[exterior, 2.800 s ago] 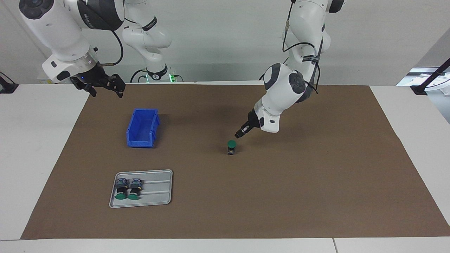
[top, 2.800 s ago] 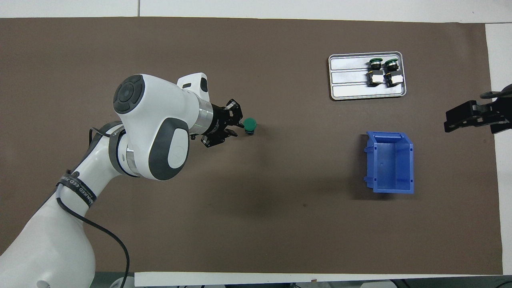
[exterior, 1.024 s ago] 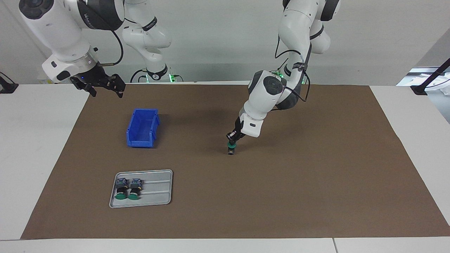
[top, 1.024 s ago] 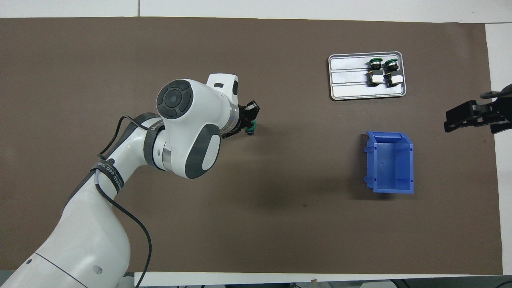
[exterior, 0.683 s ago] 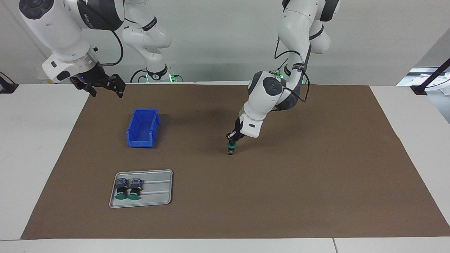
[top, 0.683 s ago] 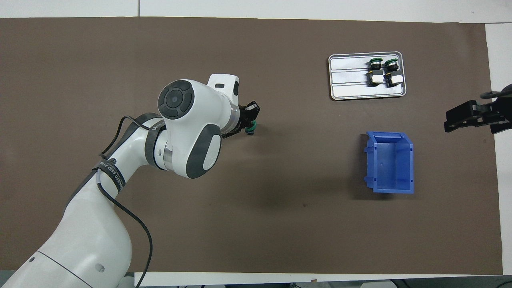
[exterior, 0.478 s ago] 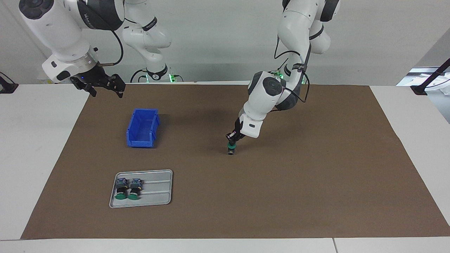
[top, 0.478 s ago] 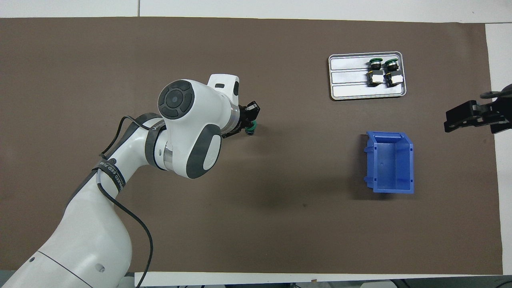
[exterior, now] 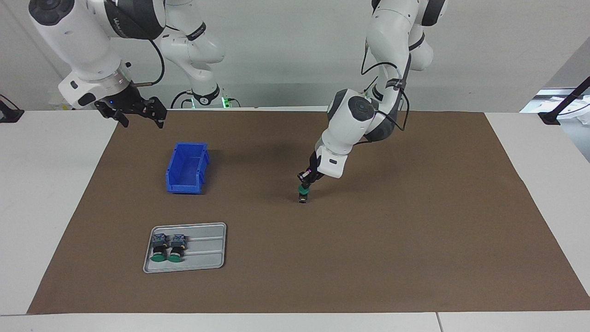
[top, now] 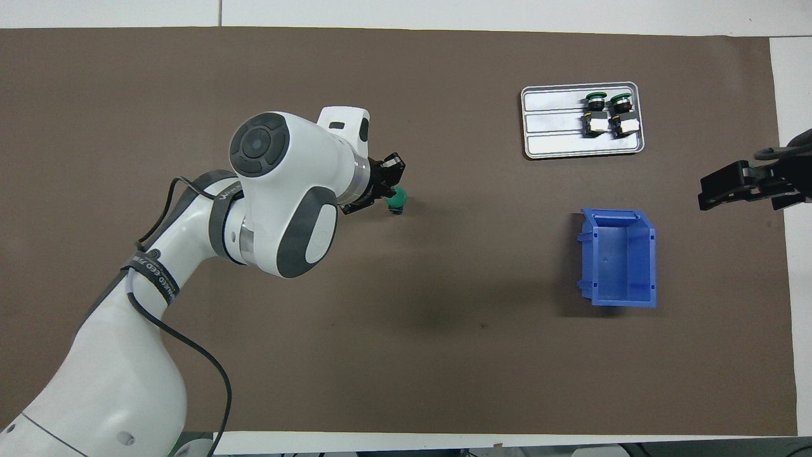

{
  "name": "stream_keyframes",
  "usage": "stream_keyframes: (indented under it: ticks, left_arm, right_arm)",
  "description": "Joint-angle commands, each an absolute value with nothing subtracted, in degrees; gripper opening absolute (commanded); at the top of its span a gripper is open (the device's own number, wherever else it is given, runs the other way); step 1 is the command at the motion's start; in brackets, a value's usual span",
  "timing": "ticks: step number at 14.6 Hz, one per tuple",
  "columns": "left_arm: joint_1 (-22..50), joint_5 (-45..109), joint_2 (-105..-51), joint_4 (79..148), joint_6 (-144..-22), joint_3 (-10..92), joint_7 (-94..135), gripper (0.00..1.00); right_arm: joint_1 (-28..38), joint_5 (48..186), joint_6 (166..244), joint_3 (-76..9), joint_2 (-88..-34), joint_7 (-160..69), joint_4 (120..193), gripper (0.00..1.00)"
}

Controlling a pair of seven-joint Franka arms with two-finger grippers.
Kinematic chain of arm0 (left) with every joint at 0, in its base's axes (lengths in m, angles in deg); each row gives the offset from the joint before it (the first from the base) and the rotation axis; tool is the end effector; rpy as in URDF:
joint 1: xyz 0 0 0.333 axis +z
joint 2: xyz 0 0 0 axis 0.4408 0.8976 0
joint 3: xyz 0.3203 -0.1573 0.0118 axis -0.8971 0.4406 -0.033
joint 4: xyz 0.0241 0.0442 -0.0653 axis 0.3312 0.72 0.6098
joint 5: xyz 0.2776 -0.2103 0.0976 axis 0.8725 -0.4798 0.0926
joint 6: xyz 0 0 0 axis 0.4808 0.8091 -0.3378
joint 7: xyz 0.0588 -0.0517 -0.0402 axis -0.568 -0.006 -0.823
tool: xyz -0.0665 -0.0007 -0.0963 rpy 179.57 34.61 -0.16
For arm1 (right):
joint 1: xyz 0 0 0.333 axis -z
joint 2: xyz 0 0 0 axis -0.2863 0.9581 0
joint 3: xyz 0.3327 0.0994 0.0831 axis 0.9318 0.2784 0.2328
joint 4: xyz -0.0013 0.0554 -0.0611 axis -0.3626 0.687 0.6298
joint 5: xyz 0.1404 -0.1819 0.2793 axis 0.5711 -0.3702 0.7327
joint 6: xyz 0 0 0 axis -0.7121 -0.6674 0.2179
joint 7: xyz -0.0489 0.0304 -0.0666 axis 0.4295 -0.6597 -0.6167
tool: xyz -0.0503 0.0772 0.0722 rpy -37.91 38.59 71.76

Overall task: Place and press button with both arms
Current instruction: 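Withdraw the left gripper while the right gripper reaches the part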

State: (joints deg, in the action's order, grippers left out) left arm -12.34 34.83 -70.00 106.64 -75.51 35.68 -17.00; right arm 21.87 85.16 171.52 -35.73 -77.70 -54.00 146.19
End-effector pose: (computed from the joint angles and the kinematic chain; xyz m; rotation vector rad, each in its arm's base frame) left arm 0.5084 -0.3949 0.4424 2.6978 0.7116 -0.1297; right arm 0.5003 -0.0075 0.6341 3.1109 -0.0268 -0.2230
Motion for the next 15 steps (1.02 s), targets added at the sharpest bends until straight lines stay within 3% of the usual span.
stream_keyframes:
  ticks: [1,5,9,12,15]
  left_arm:
    - [-7.3,36.2,-73.9,106.5,-69.3,35.2,-16.4,0.16]
    - [-1.3,44.8,-76.2,106.5,-63.6,35.3,-16.2,0.55]
    - [3.3,45.8,-76.7,106.7,-60.0,35.0,-11.6,0.78]
    - [6.4,50.9,-77.4,106.8,-57.4,34.9,-6.3,1.00]
    - [10.2,52.0,-78.4,106.7,-54.9,34.8,0.1,1.00]
  right_arm:
    - [20.9,85.7,172.0,-35.4,-77.1,-52.9,144.0,0.98]
    - [18.6,87.0,171.7,-34.7,-74.6,-56.3,140.3,0.98]
    - [5.2,89.8,176.5,-34.1,-66.3,-77.3,133.8,0.98]
    - [-3.1,89.4,186.1,-34.1,-60.2,-88.5,133.6,0.98]
    - [-10.0,85.6,193.6,-34.1,-52.6,-99.4,131.6,0.98]
